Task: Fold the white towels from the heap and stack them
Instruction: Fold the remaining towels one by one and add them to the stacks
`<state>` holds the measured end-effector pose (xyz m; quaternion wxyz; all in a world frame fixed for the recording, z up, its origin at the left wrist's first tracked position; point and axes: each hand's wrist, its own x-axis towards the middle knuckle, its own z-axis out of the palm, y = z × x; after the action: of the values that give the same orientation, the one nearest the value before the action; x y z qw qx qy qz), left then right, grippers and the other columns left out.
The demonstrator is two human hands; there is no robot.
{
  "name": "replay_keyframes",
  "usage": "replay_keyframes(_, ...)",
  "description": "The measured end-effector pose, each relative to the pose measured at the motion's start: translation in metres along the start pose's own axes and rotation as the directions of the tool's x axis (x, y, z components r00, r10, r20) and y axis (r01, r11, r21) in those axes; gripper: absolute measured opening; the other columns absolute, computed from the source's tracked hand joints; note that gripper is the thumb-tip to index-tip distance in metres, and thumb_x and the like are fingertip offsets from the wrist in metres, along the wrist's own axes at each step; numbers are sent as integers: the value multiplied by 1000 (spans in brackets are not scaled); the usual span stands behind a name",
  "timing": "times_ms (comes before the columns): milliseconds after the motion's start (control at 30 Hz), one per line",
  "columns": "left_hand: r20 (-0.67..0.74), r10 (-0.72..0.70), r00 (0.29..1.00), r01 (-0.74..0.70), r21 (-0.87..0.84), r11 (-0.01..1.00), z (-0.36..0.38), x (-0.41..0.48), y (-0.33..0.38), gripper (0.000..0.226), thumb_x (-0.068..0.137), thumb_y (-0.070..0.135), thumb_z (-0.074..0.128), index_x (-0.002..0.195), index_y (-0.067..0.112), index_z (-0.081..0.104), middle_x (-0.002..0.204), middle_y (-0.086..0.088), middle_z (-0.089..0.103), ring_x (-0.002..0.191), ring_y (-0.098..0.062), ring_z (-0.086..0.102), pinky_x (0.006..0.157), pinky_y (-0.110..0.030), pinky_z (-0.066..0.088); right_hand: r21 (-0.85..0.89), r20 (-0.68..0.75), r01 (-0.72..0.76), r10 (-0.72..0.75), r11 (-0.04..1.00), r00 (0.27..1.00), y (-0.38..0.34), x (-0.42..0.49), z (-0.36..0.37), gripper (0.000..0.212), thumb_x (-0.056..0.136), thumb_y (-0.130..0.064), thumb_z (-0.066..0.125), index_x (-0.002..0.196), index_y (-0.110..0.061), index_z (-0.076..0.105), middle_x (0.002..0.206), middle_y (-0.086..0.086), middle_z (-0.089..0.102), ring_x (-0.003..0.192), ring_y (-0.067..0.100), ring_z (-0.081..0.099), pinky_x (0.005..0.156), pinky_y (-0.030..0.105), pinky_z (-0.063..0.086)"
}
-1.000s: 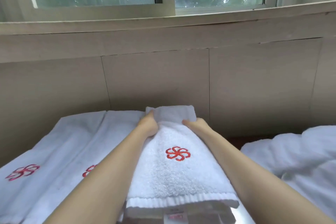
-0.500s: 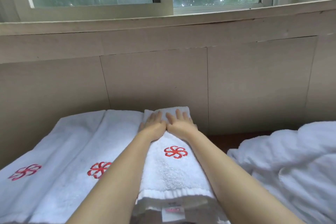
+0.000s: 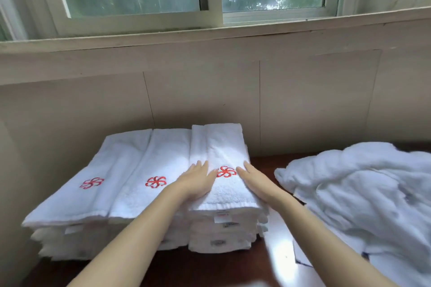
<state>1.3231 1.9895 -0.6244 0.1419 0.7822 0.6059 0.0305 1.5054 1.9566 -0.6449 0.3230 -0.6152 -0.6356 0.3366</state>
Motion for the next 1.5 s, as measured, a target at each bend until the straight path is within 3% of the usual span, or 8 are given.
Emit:
replay_keyframes(300, -398, 12, 917, 75, 203, 976, 68, -135, 13, 67, 101, 46, 22, 153, 13, -5, 161, -4, -5, 148, -17, -4, 118, -38, -1, 158, -73, -50, 62, 986, 995, 4, -105, 21, 51, 101, -30, 28, 151, -21, 20, 147, 7, 41, 130, 26, 43, 106, 36, 35)
replay_keyframes(433, -369, 29, 929, 97, 318, 943, 79, -163, 12, 71, 100, 48, 24, 152, 11, -8, 160, -5, -10, 148, -18, -8, 118, -42, 0, -22, 79, -102, 104, 995, 992, 12, -143, -2, 36, 96, -22, 45, 125, -5, 58, 100, 6, 64, 90, 18, 59, 77, 31, 45)
replay_keyframes(500, -354, 45, 934, 86, 347, 934, 78, -174, 17, 69, 100, 43, 28, 152, 10, -4, 161, -6, -7, 148, -19, -6, 118, -44, 2, -88, 172, -167, 180, 982, 969, 18, -162, -19, 38, 95, -26, 48, 121, 0, 59, 74, 2, 47, 68, 14, 42, 59, 26, 33)
replay_keyframes(667, -368, 166, 915, -44, 317, 947, 77, -192, 42, 55, 95, 26, 39, 148, 19, 26, 158, -4, 15, 143, -17, 22, 114, -35, 23, -126, 231, -276, 298, 953, 926, 33, -201, -64, 31, 96, -31, 45, 124, -29, 57, 118, -4, 57, 96, 14, 53, 77, 25, 39)
replay_keyframes(800, -339, 202, 919, -133, 214, 968, 83, -195, 81, 36, 93, 19, 41, 128, 19, 49, 146, 1, 30, 116, -23, 51, 81, -34, 46, -49, 146, -316, 319, 948, 936, 58, -222, -98, 27, 95, -30, 47, 119, -25, 59, 117, -2, 56, 94, 15, 58, 75, 27, 40)
replay_keyframes(933, -294, 208, 933, -181, 115, 977, 90, -187, 122, 29, 94, 20, 39, 120, 20, 54, 127, 2, 44, 104, -27, 57, 78, -35, 47, 61, -139, -308, 313, 950, 940, 86, -230, -128, 21, 92, -13, 50, 105, -11, 66, 94, 7, 60, 78, 20, 55, 61, 24, 37)
replay_keyframes(1100, -190, 222, 956, -218, 44, 975, 99, -164, 172, 30, 95, 22, 40, 118, 19, 59, 125, -2, 46, 107, -27, 55, 87, -35, 44, 108, -613, -339, 332, 934, 717, 117, -247, -183, 25, 79, -5, 49, 87, -9, 72, 95, 18, 68, 95, 35, 62, 83, 34, 46)
replay_keyframes(1500, -298, 439, 848, -482, -88, 872, 132, -88, 332, 32, 92, 9, 40, 117, 14, 60, 123, -6, 52, 114, -26, 50, 87, -38, 45, -289, -640, -368, 108, 884, 761, 185, -219, -246, 29, 85, -6, 49, 113, -4, 55, 121, 19, 57, 109, 36, 53, 86, 37, 40)
